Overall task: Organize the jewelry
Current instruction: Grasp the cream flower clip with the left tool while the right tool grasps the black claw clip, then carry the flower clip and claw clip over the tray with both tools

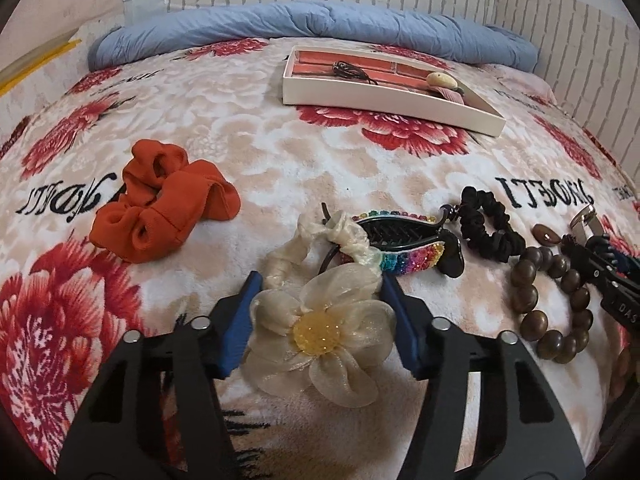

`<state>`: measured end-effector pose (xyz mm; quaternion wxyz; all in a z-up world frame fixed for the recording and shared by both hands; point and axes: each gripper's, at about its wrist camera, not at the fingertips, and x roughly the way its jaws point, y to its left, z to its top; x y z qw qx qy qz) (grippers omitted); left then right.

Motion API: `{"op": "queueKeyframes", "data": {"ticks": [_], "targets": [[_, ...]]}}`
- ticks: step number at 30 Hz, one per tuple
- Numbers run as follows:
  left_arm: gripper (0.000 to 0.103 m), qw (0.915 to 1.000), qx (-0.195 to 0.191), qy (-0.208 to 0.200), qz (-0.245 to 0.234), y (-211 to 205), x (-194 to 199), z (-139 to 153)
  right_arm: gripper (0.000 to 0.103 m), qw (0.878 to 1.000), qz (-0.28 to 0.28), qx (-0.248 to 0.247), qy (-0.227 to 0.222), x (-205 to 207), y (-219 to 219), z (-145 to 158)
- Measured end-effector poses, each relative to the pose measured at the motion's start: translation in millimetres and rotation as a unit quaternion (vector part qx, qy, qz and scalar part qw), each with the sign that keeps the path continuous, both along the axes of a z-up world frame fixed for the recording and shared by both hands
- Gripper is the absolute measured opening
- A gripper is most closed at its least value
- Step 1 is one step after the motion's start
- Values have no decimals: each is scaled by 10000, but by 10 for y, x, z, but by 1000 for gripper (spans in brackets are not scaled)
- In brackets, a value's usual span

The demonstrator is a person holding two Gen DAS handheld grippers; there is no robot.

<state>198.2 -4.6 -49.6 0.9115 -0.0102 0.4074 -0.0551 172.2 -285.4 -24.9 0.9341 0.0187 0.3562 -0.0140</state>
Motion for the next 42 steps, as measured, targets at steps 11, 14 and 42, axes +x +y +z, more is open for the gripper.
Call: {"op": "queueKeyframes", "data": {"ticks": [11, 14, 42], "targets": [[33, 9996, -260, -52, 19, 71, -32, 6, 37, 9999, 88, -1, -57, -10, 44, 14], [31, 9995, -299, -36, 22, 82, -29, 2, 37, 9999, 85, -9, -54, -12, 40, 13], [28, 9995, -168, -244, -57, 37, -39, 205, 36, 9993, 71, 292, -243, 40, -76, 243]]}}
